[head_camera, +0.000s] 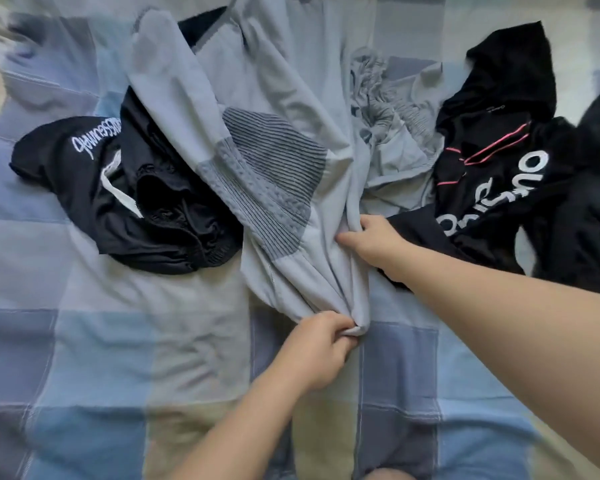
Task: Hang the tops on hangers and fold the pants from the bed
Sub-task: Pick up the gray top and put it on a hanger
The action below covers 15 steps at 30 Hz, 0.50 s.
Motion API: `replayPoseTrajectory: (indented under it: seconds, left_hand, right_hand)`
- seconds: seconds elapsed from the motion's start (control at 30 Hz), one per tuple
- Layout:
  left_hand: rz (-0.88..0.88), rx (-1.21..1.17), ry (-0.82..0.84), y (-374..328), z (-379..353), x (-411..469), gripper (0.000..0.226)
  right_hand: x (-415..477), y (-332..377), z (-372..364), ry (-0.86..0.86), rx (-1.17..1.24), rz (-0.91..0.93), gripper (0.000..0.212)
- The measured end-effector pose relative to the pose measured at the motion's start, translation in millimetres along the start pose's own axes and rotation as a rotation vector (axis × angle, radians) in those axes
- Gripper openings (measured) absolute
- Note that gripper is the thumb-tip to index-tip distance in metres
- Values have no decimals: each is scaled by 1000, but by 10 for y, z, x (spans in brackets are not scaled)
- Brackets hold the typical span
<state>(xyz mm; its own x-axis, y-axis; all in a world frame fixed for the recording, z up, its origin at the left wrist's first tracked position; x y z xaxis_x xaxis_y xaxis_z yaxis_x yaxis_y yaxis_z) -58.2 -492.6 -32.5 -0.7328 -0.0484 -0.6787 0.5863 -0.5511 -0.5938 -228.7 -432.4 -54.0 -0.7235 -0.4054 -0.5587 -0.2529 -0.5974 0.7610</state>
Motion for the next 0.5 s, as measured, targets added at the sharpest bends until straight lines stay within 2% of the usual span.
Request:
replayPoseTrajectory:
  seconds: [0.07,0.1,0.3,0.5]
  left_hand:
    - [-8,-39,23,-81,-293,-161,36]
    - [3,-51,28,-108,-411,-232,37]
    - [68,-24,187,-341,-1229,-599,5]
    - [29,124,375,-796,-2531,-1067,5]
  right_hand:
    - [-244,-191,166,-35,-53,2,8]
    - [-384,-302,274,-62,-65,-8,11]
    - [-1356,-1049,862,-136,-72,-61,20]
    - [-2484,-2040,1347,-201,-92,-175,24]
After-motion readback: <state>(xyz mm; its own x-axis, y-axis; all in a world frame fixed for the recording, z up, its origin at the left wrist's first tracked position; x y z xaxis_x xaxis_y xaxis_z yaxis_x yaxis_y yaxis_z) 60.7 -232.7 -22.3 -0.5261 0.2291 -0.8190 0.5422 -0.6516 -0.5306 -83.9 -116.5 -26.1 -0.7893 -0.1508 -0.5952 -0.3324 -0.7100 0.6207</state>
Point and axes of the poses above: each hand's wrist, its own x-axis towards the middle knuckle, its own z-axis out of the back of the hand, y = z × x, the point moved 6 cm from there along x, towards the middle knuckle, and after that the axes turned 11 degrees about z, right-handed, at the moved point
